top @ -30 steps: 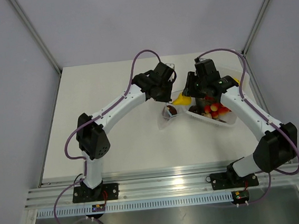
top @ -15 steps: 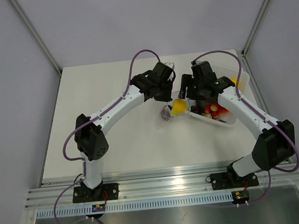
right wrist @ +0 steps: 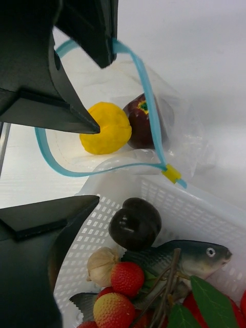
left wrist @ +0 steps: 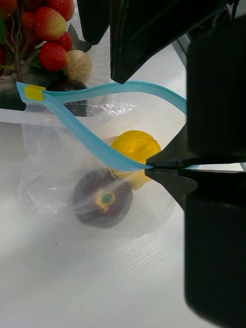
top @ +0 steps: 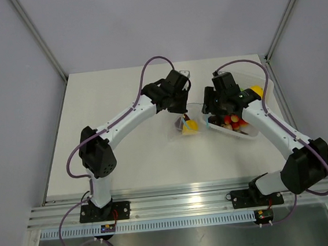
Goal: Place the food in the zip-top bag and seal the zipper
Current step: Place the fake fruit in the zipper food storage bag, then adjust the zipper food storage bag at the center of the board.
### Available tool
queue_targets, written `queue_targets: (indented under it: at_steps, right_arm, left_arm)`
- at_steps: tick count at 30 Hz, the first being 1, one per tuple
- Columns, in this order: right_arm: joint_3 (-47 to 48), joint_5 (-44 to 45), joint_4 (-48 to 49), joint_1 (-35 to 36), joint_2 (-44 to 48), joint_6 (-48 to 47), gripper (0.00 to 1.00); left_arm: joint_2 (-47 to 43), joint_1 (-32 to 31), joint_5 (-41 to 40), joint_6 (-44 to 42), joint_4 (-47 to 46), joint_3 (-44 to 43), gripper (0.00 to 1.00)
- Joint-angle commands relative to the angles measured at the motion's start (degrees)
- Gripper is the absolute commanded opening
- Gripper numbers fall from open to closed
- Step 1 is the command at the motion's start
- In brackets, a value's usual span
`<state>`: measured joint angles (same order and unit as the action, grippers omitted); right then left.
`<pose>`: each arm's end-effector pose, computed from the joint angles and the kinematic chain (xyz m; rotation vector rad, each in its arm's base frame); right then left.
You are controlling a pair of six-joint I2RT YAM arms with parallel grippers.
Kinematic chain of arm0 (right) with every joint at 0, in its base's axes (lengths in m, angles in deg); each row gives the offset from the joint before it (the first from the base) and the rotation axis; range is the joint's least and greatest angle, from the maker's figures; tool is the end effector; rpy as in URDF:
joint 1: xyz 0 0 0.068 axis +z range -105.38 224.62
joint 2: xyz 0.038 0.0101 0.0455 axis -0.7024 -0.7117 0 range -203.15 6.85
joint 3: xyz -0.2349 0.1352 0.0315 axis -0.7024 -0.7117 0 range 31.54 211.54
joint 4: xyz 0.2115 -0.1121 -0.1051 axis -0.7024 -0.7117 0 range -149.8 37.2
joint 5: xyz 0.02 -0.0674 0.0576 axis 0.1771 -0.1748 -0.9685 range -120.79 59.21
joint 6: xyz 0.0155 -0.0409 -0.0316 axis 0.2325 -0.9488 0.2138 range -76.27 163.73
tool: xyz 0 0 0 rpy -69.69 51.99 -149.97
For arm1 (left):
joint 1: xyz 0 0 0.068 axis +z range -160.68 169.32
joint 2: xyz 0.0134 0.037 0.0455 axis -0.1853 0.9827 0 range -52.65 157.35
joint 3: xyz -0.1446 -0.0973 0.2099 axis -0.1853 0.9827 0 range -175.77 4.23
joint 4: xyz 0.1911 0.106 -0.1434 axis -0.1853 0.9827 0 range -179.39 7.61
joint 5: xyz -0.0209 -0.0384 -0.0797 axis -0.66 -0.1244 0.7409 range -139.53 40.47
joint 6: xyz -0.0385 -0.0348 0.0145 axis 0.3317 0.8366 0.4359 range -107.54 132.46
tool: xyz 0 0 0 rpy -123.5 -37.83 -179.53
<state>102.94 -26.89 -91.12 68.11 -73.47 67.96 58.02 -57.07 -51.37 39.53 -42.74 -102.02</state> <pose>0.2772 0.1178 0.3146 0.0478 2.4149 0.3072 0.2980 -0.3113 0.3162 0.4106 2.4991 -0.5027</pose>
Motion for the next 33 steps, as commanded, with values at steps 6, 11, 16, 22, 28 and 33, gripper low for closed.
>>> queue_targets:
  at_steps: [6,11,16,22,28,33]
  right_arm:
    - [-7.6,-3.0,2.6,0.4,1.8,2.8,0.59]
    - [-7.2,-5.7,3.8,0.3,0.1,2.4,0.5]
    - [-5.0,-6.2,4.4,0.4,1.3,1.9,0.18]
    - [-0.6,-7.4,3.3,0.4,2.4,1.3,0.0]
    - [-1.2,-8.5,4.1,0.3,2.4,2.2,0.36]
    - [-3.3,-11.3,6.3,0.4,1.3,3.6,0.46]
  left_arm:
    - [-4.4,0.2,0.6,0.8,-2.5,0.6,0.0]
    - [-5.2,0.2,0.6,1.1,-2.6,0.9,0.0]
    - [-7.3,1.0,1.1,1.0,-2.5,1.5,0.0]
    - [-12.0,2.7,1.5,0.1,-2.6,2.4,0.0]
    - [-16.1,2.9,1.5,0.3,-3.1,4.2,0.0]
    - [-18.1,3.0,1.5,0.1,-3.1,4.6,0.0]
